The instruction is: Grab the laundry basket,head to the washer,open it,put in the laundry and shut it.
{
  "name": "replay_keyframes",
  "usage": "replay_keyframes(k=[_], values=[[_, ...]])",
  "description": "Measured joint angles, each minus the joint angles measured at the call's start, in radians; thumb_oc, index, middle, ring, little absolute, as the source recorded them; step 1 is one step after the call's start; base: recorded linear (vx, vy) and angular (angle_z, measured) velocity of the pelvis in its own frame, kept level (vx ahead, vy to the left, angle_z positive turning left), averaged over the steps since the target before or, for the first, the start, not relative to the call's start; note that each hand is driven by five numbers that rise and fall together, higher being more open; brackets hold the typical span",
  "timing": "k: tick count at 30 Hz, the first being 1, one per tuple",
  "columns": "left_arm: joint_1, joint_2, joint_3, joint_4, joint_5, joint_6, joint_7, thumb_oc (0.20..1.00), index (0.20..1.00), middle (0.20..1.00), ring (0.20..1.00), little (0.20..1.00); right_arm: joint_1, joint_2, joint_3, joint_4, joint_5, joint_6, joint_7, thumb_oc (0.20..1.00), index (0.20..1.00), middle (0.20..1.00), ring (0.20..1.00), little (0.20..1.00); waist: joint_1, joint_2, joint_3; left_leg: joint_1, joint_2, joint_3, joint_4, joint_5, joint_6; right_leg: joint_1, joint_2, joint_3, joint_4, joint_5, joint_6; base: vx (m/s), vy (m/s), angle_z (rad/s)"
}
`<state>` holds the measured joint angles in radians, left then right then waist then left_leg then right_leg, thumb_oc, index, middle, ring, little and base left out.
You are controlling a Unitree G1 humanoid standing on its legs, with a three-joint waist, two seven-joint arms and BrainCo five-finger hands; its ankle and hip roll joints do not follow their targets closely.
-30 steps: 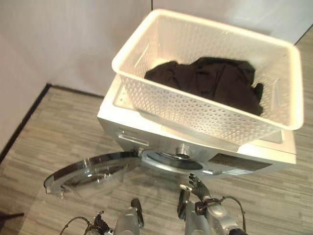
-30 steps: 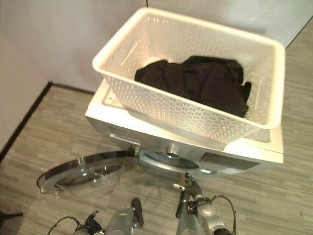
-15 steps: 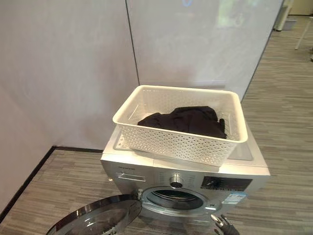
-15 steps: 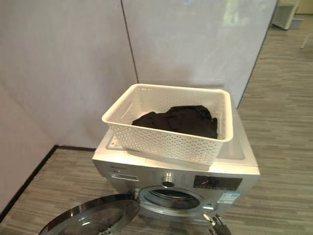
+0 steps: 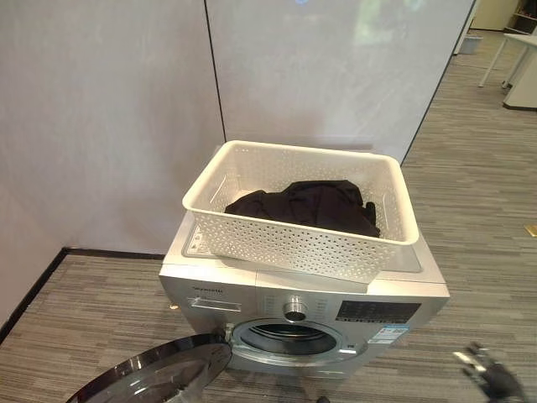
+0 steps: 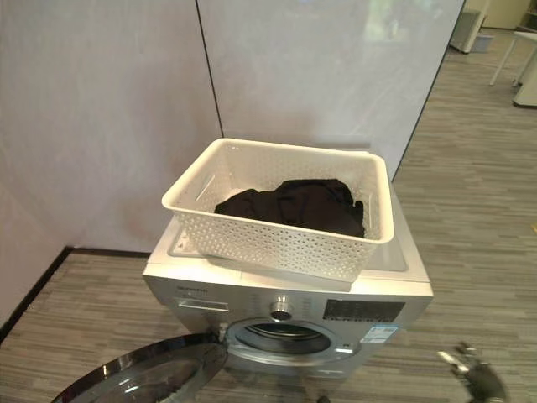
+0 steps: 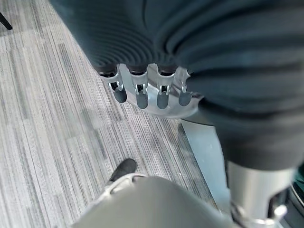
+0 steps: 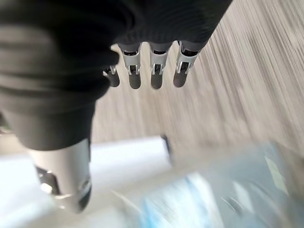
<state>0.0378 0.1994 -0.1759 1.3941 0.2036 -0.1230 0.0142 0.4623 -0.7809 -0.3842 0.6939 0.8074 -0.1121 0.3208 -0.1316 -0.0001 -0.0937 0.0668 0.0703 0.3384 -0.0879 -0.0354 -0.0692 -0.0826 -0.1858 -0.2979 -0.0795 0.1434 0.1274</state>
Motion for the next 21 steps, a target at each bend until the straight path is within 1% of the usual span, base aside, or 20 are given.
replay_keyframes(k=[1, 4, 5, 6, 9, 10, 11, 12, 13, 14, 15, 16, 18, 19, 20, 21], values=[[0.000, 0.002, 0.005, 0.002, -0.001, 0.001, -0.007, 1.000, 1.000, 1.000, 1.000, 1.000, -0.008, -0.026, -0.072, 0.044, 0.024, 0.002, 0.011, 1.000, 1.000, 1.000, 1.000, 1.000, -0.012, -0.005, 0.004, -0.002, 0.000, 0.000, 0.000, 0.000, 0.000, 0.000, 0.001, 0.000, -0.005, 0.001, 0.001, 0.00, 0.000, 0.00], [0.005, 0.003, 0.006, 0.002, -0.005, 0.001, -0.028, 1.000, 1.000, 1.000, 1.000, 1.000, -0.004, -0.073, -0.172, 0.066, 0.045, 0.000, 0.011, 1.000, 1.000, 1.000, 1.000, 1.000, -0.031, -0.011, 0.009, 0.002, -0.001, 0.001, -0.005, -0.004, -0.001, 0.004, 0.000, 0.000, -0.005, 0.001, 0.002, 0.02, 0.013, -0.01], [0.004, 0.003, 0.006, 0.005, -0.006, 0.001, -0.030, 1.000, 1.000, 1.000, 1.000, 1.000, -0.006, -0.077, -0.191, 0.071, 0.046, -0.002, 0.011, 1.000, 1.000, 1.000, 1.000, 1.000, -0.036, -0.010, 0.009, 0.002, -0.001, 0.000, -0.005, -0.005, 0.000, 0.005, -0.001, -0.001, -0.005, 0.000, 0.003, 0.03, 0.016, 0.01], [0.011, 0.003, 0.006, 0.009, -0.007, 0.000, -0.039, 1.000, 1.000, 1.000, 1.000, 1.000, -0.056, -0.095, -0.284, 0.098, 0.067, -0.010, 0.006, 1.000, 1.000, 1.000, 1.000, 1.000, -0.044, -0.010, 0.010, 0.002, -0.005, 0.000, -0.006, -0.010, 0.002, 0.005, -0.006, -0.001, -0.007, -0.005, 0.010, 0.00, 0.000, 0.00], [0.010, 0.004, -0.003, 0.012, -0.007, 0.000, -0.040, 1.000, 1.000, 1.000, 1.000, 1.000, -0.171, -0.118, -0.351, 0.148, 0.119, -0.042, -0.036, 1.000, 1.000, 1.000, 1.000, 1.000, -0.048, -0.014, 0.009, 0.000, -0.009, 0.007, -0.006, -0.018, 0.007, -0.002, -0.009, 0.010, -0.012, 0.000, 0.014, 0.00, 0.019, -0.05], [0.000, 0.002, -0.005, 0.016, -0.007, 0.000, -0.044, 1.000, 1.000, 1.000, 1.000, 1.000, -0.204, -0.136, -0.354, 0.152, 0.141, -0.071, -0.050, 1.000, 1.000, 1.000, 1.000, 1.000, -0.045, -0.013, 0.010, -0.003, -0.012, 0.004, -0.006, -0.018, 0.007, -0.004, -0.012, 0.010, -0.012, 0.001, 0.016, 0.00, 0.000, 0.00], [0.006, 0.002, -0.008, 0.010, -0.007, -0.001, -0.046, 1.000, 1.000, 1.000, 1.000, 1.000, -0.241, -0.147, -0.346, 0.155, 0.139, -0.075, -0.062, 1.000, 1.000, 1.000, 1.000, 1.000, -0.036, -0.016, 0.008, -0.004, -0.013, 0.002, -0.006, -0.018, 0.007, -0.003, -0.013, 0.005, -0.012, 0.002, 0.016, 0.00, 0.000, 0.00], [0.006, 0.007, -0.037, -0.014, -0.008, 0.000, -0.048, 1.000, 1.000, 1.000, 1.000, 1.000, -0.317, -0.170, -0.323, 0.159, 0.137, -0.075, -0.094, 1.000, 1.000, 1.000, 1.000, 1.000, -0.035, -0.016, 0.008, -0.003, -0.014, 0.006, -0.006, -0.019, 0.009, -0.005, -0.013, 0.010, -0.012, 0.003, 0.017, -0.04, 0.033, 0.02], [-0.009, 0.007, -0.049, 0.002, -0.007, 0.001, -0.061, 1.000, 1.000, 1.000, 1.000, 1.000, -0.345, -0.207, -0.302, 0.154, 0.128, -0.094, -0.108, 1.000, 1.000, 1.000, 1.000, 1.000, -0.034, -0.011, 0.008, -0.007, -0.015, 0.001, -0.005, -0.018, 0.009, -0.006, -0.015, 0.009, -0.012, 0.004, 0.018, -0.03, 0.031, 0.10], [-0.012, 0.007, -0.056, -0.021, -0.009, -0.001, -0.060, 1.000, 1.000, 1.000, 1.000, 1.000, -0.387, -0.222, -0.276, 0.111, 0.104, -0.100, -0.148, 1.000, 1.000, 1.000, 1.000, 1.000, -0.009, -0.013, 0.005, -0.016, -0.016, -0.007, -0.001, -0.018, 0.009, -0.009, -0.018, -0.009, -0.008, 0.003, 0.018, -0.03, 0.039, 0.12], [-0.005, 0.010, -0.085, -0.039, -0.010, 0.001, -0.060, 1.000, 1.000, 1.000, 1.000, 1.000, -0.451, -0.246, -0.191, 0.000, 0.087, -0.111, -0.193, 1.000, 1.000, 1.000, 1.000, 1.000, -0.008, -0.008, 0.005, -0.027, -0.016, -0.002, 0.001, -0.014, 0.009, -0.023, -0.018, -0.003, -0.005, 0.007, 0.017, 0.00, 0.003, 0.11], [-0.019, 0.009, -0.080, -0.031, -0.009, 0.002, -0.060, 1.000, 1.000, 1.000, 1.000, 1.000, -0.454, -0.266, -0.170, -0.046, 0.061, -0.133, -0.185, 1.000, 1.000, 1.000, 1.000, 1.000, 0.001, -0.012, 0.006, -0.035, -0.016, -0.008, -0.001, -0.003, 0.009, -0.026, -0.019, -0.006, -0.005, 0.010, 0.015, -0.01, 0.005, 0.15], [-0.017, 0.010, -0.073, -0.056, -0.011, 0.000, -0.058, 1.000, 1.000, 1.000, 1.000, 1.000, -0.484, -0.310, -0.129, -0.110, 0.020, -0.137, -0.213, 1.000, 1.000, 1.000, 1.000, 1.000, 0.036, -0.016, 0.009, -0.037, -0.017, -0.020, 0.001, 0.003, 0.008, -0.029, -0.017, -0.013, -0.005, 0.011, 0.013, -0.03, -0.004, 0.20], [-0.023, 0.015, -0.063, -0.061, -0.030, 0.002, -0.058, 1.000, 1.000, 1.000, 1.000, 1.000, -0.516, -0.344, -0.103, -0.211, -0.035, -0.141, -0.238, 1.000, 1.000, 1.000, 1.000, 1.000, 0.063, -0.022, 0.012, -0.041, -0.015, -0.025, 0.001, 0.007, 0.008, -0.030, -0.012, -0.018, -0.005, 0.015, 0.011, -0.02, 0.011, 0.03], [-0.013, 0.018, -0.063, -0.057, -0.042, 0.006, -0.057, 1.000, 1.000, 1.000, 1.000, 1.000, -0.545, -0.351, -0.079, -0.289, -0.065, -0.147, -0.253, 1.000, 1.000, 1.000, 1.000, 1.000, 0.065, -0.023, 0.012, -0.044, -0.014, -0.024, 0.001, 0.007, 0.008, -0.034, -0.013, -0.017, -0.005, 0.015, 0.011, 0.00, 0.018, 0.04], [-0.004, 0.017, -0.062, -0.052, -0.050, 0.010, -0.056, 1.000, 1.000, 1.000, 1.000, 1.000, -0.573, -0.369, -0.053, -0.325, -0.096, -0.152, -0.253, 1.000, 1.000, 1.000, 1.000, 1.000, 0.065, -0.025, 0.013, -0.047, -0.013, -0.025, 0.001, 0.007, 0.008, -0.035, -0.013, -0.018, -0.005, 0.015, 0.010, 0.00, 0.000, 0.00]])
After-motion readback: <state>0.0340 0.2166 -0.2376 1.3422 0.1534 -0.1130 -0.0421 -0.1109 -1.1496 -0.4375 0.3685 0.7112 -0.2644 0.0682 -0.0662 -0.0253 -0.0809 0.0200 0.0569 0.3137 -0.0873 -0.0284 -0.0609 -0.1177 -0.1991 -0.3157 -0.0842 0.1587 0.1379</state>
